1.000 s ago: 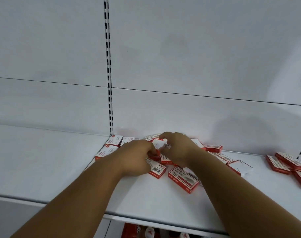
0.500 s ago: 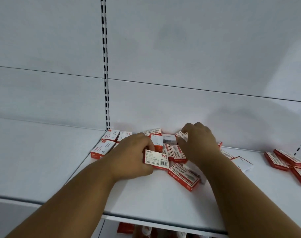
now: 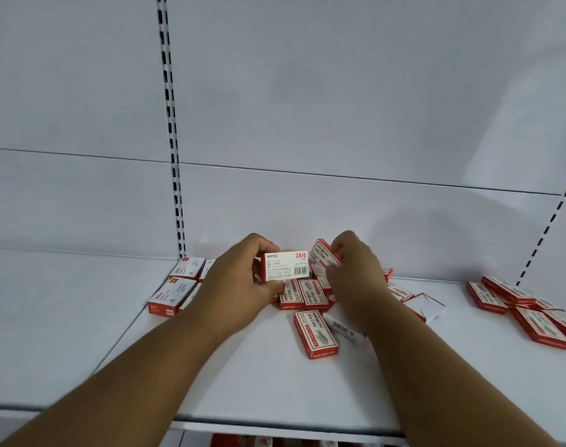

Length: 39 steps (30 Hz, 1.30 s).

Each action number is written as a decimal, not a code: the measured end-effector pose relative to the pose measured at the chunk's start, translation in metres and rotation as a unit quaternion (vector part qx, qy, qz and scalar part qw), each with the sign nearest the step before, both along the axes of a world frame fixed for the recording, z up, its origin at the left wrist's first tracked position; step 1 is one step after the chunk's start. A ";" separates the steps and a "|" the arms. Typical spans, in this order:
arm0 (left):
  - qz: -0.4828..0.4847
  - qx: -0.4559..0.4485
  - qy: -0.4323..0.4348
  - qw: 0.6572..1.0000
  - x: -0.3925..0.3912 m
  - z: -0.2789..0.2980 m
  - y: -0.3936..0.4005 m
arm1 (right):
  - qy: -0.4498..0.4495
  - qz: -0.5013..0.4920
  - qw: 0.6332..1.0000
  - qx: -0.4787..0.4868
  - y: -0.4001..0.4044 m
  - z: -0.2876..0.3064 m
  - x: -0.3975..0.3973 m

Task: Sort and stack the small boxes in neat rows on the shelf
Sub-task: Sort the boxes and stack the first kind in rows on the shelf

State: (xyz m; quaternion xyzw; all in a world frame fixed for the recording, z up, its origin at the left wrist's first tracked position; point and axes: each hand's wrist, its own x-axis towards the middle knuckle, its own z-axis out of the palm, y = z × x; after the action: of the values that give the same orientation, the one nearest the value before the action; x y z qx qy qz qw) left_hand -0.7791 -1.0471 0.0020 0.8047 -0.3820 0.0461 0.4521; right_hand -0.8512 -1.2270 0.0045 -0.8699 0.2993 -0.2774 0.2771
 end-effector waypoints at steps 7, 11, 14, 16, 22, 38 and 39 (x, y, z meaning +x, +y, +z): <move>0.046 -0.122 0.132 0.983 -0.001 0.016 -0.017 | -0.217 0.147 0.884 0.386 0.000 0.022 -0.016; 0.023 -0.231 0.280 0.931 -0.004 0.026 -0.040 | -0.276 0.184 0.825 0.458 -0.003 0.022 -0.013; -0.038 -0.329 0.402 0.854 -0.015 0.038 -0.057 | -0.287 0.155 0.842 0.430 -0.004 0.024 -0.017; -0.046 -0.353 0.450 0.819 -0.024 0.043 -0.065 | -0.302 0.144 0.849 0.410 -0.007 0.028 -0.023; -0.017 -0.333 0.475 0.814 -0.042 0.049 -0.089 | -0.343 0.186 0.838 0.381 -0.027 0.041 -0.048; -0.069 -0.103 0.342 0.932 -0.151 0.033 -0.274 | -0.233 0.022 0.934 0.271 -0.209 0.033 -0.201; -0.064 -0.078 0.315 0.944 -0.155 0.032 -0.284 | -0.209 0.014 0.942 0.262 -0.220 0.031 -0.207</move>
State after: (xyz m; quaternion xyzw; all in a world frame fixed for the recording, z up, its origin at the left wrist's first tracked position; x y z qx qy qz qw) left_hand -0.9341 -1.3315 0.0340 0.7147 -0.2659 -0.2086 0.6124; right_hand -1.0579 -1.4465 0.0351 -0.6932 0.2848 -0.3605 0.5553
